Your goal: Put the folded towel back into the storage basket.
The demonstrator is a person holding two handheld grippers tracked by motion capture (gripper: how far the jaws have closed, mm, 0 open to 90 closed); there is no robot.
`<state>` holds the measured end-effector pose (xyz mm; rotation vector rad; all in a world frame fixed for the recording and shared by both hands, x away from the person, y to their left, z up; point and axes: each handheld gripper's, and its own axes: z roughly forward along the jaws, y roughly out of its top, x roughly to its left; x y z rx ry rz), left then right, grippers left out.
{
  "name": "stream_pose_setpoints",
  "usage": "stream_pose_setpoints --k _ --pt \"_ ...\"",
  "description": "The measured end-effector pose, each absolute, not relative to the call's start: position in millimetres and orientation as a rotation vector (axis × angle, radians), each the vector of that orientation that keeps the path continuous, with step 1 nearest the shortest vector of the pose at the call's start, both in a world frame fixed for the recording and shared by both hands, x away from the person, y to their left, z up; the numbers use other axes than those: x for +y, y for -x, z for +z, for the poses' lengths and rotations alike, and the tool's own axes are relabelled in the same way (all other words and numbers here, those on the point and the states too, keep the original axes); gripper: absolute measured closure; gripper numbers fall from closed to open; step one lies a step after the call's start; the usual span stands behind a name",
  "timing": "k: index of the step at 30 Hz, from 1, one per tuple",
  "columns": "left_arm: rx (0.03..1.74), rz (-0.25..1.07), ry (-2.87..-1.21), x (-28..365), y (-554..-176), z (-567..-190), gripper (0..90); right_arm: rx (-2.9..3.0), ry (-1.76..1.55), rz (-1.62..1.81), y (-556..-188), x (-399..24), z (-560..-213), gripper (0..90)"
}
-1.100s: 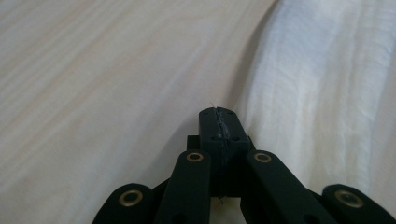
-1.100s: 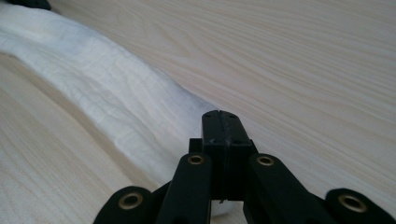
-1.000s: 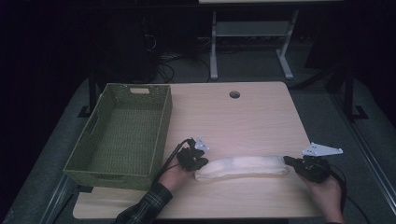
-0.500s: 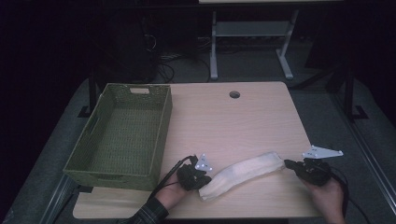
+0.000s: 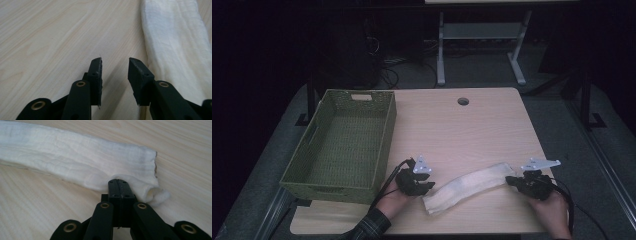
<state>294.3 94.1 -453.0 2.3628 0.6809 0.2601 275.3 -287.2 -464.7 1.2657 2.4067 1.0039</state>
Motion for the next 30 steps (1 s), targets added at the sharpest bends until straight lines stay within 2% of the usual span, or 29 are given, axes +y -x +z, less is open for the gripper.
stream_pose_setpoints --k 9,30 --pt "0.696 0.264 -2.364 95 -296 -454 59.7 2.413 -1.245 0.982 -304 -275 -466 89.8" --pt "0.735 0.269 -2.328 100 -299 -450 57.4 2.489 -1.209 0.939 -401 -221 -463 89.8"
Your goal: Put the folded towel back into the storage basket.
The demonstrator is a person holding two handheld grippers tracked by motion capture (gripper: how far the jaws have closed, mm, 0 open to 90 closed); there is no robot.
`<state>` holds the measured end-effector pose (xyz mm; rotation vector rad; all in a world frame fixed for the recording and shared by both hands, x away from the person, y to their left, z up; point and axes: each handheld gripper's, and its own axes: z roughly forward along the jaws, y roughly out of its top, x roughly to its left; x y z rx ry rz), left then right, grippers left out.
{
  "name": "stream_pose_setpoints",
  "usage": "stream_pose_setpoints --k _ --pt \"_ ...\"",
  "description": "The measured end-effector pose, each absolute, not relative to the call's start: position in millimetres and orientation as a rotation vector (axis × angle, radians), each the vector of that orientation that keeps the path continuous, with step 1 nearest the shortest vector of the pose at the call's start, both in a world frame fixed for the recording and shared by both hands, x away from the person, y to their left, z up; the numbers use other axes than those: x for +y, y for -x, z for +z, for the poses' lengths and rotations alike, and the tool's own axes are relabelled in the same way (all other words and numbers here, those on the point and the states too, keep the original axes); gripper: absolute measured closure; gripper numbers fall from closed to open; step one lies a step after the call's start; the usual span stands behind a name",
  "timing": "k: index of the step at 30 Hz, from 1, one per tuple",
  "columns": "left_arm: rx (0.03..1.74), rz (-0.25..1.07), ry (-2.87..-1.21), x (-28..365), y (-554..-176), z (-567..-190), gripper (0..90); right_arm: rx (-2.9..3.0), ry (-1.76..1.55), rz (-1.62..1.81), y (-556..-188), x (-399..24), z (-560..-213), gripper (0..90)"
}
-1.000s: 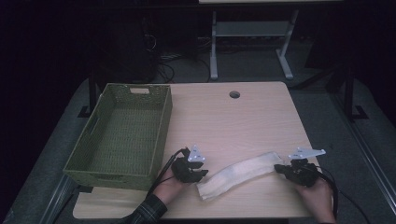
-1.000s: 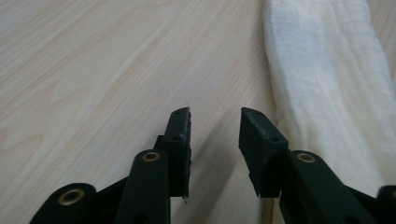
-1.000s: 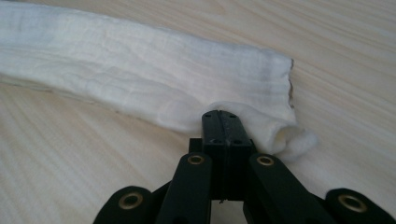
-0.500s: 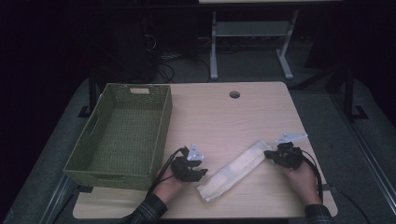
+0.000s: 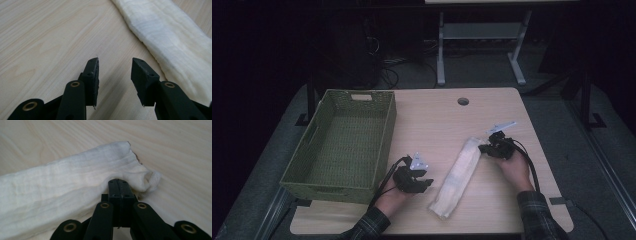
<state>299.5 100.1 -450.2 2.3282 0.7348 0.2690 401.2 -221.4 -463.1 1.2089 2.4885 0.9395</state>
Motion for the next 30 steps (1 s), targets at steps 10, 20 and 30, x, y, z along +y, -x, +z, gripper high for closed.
stream_pose_setpoints --k 10,20,30 --pt "0.719 0.273 -2.314 100 -299 -448 57.0 2.520 -1.188 0.927 -440 -192 -462 89.9" --pt "0.702 0.258 -2.317 96 -297 -449 56.7 2.544 -1.170 0.948 -466 -162 -462 89.8" --pt "0.666 0.249 -2.311 95 -297 -446 55.8 2.521 -1.162 0.962 -463 -164 -456 83.1"
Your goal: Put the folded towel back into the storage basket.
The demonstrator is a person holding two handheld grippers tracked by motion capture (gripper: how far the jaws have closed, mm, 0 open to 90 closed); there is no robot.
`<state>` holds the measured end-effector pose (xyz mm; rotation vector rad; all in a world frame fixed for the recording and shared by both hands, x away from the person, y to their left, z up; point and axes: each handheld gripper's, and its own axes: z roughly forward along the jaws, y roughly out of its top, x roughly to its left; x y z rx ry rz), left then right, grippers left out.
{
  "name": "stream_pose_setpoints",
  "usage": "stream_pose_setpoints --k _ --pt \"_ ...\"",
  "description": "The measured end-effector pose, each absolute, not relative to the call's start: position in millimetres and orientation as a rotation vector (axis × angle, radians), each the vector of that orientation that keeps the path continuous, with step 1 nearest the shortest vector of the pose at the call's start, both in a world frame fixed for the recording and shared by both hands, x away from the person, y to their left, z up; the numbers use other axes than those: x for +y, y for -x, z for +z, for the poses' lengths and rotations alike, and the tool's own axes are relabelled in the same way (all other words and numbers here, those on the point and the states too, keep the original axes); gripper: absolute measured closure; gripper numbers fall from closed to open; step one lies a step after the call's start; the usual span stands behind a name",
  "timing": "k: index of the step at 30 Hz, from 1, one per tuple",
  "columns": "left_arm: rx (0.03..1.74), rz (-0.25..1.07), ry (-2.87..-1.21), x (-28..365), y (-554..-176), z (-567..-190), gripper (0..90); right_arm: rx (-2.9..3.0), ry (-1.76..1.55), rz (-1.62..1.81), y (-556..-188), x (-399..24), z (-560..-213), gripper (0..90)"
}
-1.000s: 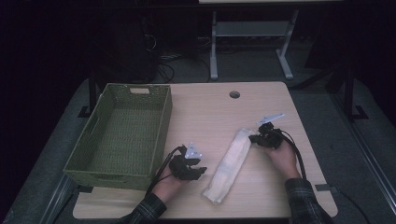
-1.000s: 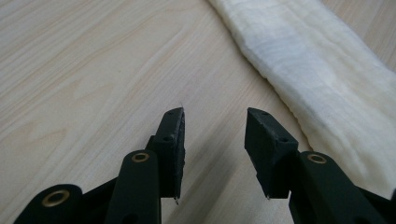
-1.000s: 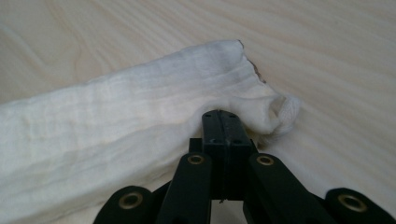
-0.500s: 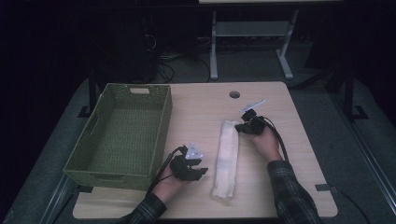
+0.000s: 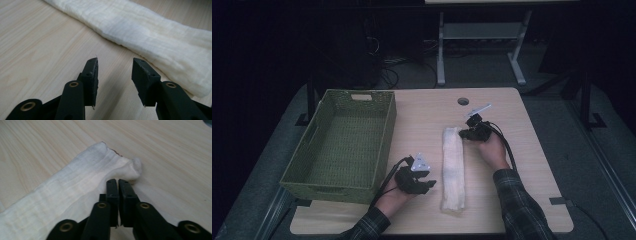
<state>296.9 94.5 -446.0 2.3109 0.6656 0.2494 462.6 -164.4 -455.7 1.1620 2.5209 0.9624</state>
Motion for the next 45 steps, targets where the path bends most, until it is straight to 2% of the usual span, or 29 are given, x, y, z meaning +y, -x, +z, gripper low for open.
stream_pose_setpoints --k 9,17,25,28,34,38,42,43,45 --pt "0.524 0.200 -2.300 78 -301 -435 53.0 2.497 -1.133 1.024 -456 -178 -434 61.0" --pt "0.322 0.105 -2.316 52 -301 -428 48.3 2.511 -1.128 1.059 -456 -184 -431 55.9" --pt "0.148 0.056 -2.389 35 -299 -441 41.5 2.503 -1.110 1.109 -458 -180 -434 50.3" --pt "0.130 0.043 -2.416 32 -301 -448 38.2 2.496 -1.115 1.124 -460 -177 -437 48.3" --pt "0.098 0.018 -2.465 30 -303 -460 37.2 2.486 -1.080 1.154 -463 -171 -444 44.8" --pt "0.114 0.010 -2.460 33 -305 -459 43.7 2.513 -1.076 1.138 -471 -165 -448 41.8" --pt "0.104 0.008 -2.465 35 -306 -457 61.5 2.506 -1.051 1.115 -476 -154 -449 42.7" --pt "0.102 0.003 -2.465 36 -306 -457 68.8 2.529 -1.052 1.091 -480 -152 -450 41.2" --pt "0.105 -0.012 -2.466 37 -306 -457 76.2 2.558 -1.053 1.071 -483 -149 -453 40.6"
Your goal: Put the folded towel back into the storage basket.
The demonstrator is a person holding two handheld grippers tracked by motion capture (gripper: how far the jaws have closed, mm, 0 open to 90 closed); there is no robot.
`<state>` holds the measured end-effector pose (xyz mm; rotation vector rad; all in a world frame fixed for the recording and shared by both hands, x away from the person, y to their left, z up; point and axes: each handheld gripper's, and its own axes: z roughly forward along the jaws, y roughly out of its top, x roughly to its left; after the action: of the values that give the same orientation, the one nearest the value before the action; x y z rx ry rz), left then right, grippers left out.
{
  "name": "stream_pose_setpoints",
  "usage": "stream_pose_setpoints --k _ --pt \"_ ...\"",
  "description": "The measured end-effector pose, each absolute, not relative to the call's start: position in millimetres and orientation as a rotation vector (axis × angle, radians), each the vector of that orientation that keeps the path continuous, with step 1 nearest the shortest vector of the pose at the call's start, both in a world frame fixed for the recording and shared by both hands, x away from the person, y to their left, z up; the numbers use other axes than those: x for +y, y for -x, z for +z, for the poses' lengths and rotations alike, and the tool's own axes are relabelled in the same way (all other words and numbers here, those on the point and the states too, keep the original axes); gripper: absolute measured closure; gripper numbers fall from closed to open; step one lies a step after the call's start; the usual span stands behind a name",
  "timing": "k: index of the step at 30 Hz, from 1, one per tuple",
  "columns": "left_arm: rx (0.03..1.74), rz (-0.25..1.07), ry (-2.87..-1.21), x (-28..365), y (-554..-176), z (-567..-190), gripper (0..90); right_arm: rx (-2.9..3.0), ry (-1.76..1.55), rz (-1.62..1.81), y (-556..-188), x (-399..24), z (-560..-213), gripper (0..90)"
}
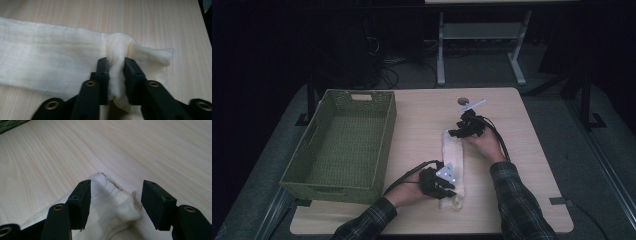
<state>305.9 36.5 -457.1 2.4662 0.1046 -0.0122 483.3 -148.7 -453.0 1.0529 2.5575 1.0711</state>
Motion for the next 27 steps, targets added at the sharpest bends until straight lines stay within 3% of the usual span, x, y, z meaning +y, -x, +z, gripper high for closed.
stream_pose_setpoints --k 11,14,20,27 --pt "0.104 -0.031 -2.476 38 -308 -456 81.5 2.651 -0.962 1.018 -482 -143 -466 43.2" --pt "0.110 -0.043 -2.475 38 -309 -456 81.7 2.652 -0.939 1.000 -479 -144 -465 49.5" --pt "0.117 -0.045 -2.482 37 -309 -456 82.0 2.683 -0.917 1.010 -473 -141 -464 71.6" --pt "0.131 -0.035 -2.492 36 -308 -454 83.5 2.712 -0.942 1.017 -475 -141 -464 82.8"
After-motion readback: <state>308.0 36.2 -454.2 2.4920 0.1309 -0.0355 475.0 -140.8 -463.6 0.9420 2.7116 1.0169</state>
